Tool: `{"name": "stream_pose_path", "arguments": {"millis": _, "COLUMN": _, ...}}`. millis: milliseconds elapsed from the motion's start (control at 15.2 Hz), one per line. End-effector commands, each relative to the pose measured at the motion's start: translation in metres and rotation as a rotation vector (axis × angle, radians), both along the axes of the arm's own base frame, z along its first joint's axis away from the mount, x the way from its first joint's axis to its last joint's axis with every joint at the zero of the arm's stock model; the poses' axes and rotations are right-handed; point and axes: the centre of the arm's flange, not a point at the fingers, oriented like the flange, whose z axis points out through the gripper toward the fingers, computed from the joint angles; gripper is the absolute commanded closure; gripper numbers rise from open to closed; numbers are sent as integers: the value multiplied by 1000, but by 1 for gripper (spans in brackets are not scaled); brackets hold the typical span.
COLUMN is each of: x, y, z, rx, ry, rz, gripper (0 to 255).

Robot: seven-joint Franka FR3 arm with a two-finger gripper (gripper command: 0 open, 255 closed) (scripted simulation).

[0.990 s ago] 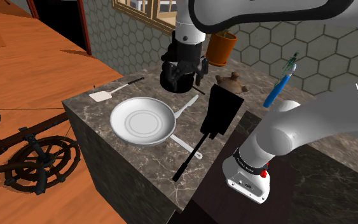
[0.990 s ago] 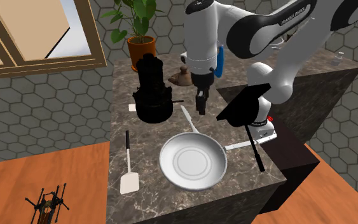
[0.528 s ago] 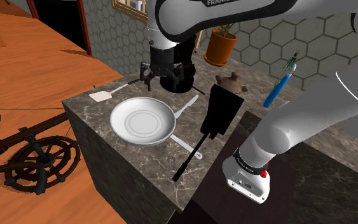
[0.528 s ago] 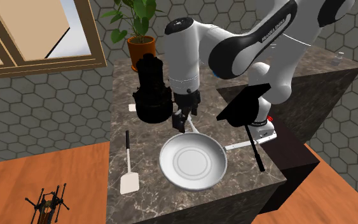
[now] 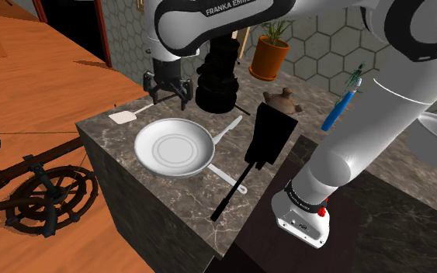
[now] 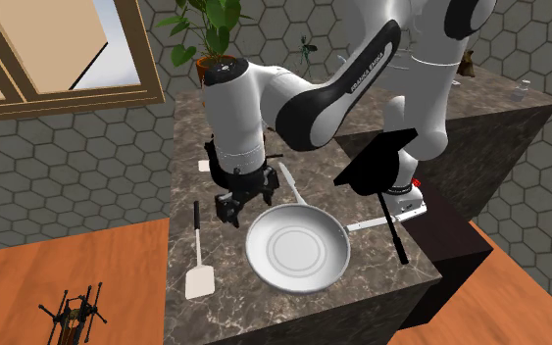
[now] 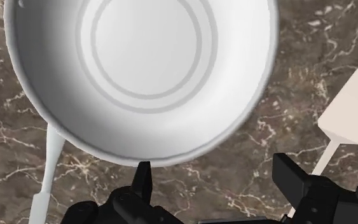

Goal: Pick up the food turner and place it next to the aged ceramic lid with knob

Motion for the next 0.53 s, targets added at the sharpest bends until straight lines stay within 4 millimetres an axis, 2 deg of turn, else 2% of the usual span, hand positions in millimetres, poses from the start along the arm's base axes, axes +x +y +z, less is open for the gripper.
{"name": "stream_pose_path", "arguments": {"millis": 0, "x": 22, "y": 2, "z": -9, "rx": -6, "ry": -17, "rz": -88, "gripper": 0}}
{"name": "stream_pose_path", "arguments": {"millis": 462, "x": 103, "y": -7, "z": -33, "rx": -27, "ry": -75, "rz": -367, "gripper": 0}}
